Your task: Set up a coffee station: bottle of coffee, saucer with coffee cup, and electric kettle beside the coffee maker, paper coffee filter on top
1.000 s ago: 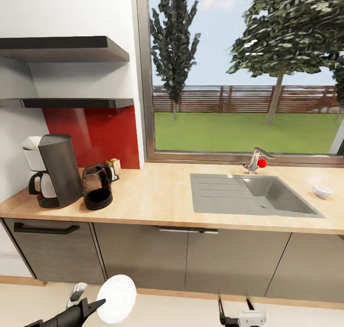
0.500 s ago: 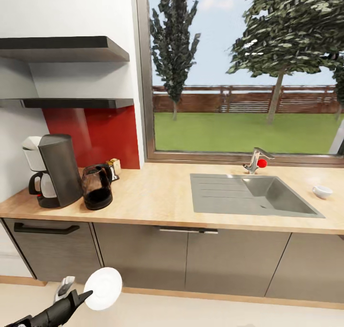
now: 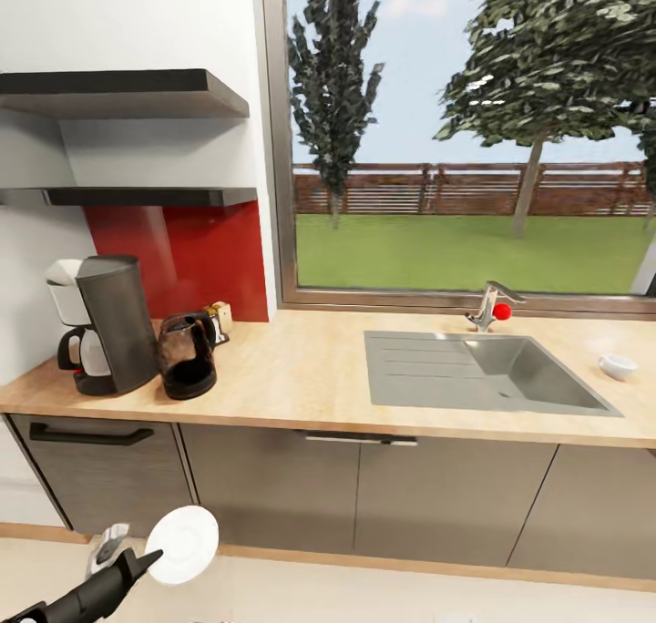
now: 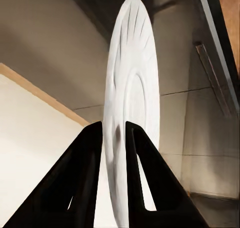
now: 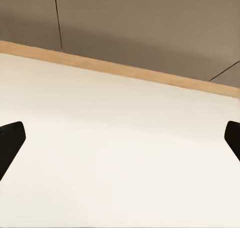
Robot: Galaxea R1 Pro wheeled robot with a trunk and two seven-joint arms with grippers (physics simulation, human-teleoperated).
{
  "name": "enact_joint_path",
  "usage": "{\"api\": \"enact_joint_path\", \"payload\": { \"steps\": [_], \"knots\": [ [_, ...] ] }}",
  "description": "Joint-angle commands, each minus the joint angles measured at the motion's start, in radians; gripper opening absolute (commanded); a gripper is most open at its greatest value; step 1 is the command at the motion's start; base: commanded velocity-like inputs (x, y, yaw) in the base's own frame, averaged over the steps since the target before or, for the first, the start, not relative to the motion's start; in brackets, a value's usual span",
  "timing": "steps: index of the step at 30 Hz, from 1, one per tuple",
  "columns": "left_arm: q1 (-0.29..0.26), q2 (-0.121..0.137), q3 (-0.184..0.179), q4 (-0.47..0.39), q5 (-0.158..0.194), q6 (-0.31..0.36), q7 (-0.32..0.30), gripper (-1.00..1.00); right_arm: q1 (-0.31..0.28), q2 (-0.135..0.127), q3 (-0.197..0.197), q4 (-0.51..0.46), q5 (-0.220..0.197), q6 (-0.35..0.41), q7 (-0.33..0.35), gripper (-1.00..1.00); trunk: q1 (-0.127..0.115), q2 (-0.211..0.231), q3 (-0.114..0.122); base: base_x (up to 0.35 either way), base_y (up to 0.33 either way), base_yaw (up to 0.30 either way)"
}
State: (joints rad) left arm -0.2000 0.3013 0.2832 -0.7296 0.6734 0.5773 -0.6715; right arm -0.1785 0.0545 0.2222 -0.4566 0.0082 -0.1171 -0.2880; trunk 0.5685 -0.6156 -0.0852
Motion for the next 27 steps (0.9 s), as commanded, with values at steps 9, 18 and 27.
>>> {"api": "enact_joint_path", "payload": {
  "steps": [9, 18, 27],
  "knots": [
    [0.005, -0.005, 0.056, 0.001, -0.004, 0.01, -0.001, -1.0, -0.001, 0.0, 0.006, 0.042, 0.001, -0.001, -0.008, 1.0, 0.0, -0.001, -0.002, 0.0, 0.0, 0.256],
    [0.005, -0.001, 0.06, 0.001, 0.001, 0.012, -0.001, -1.0, -0.001, -0.001, 0.003, 0.042, 0.001, -0.001, -0.008, 1.0, 0.0, -0.001, -0.002, 0.011, 0.0, 0.277],
    [0.005, 0.001, 0.06, 0.0, 0.003, 0.015, -0.003, -1.0, -0.001, -0.001, 0.003, 0.042, 0.001, -0.001, -0.008, 1.0, 0.0, -0.001, -0.002, 0.251, 0.089, 0.26]
  ]
}}
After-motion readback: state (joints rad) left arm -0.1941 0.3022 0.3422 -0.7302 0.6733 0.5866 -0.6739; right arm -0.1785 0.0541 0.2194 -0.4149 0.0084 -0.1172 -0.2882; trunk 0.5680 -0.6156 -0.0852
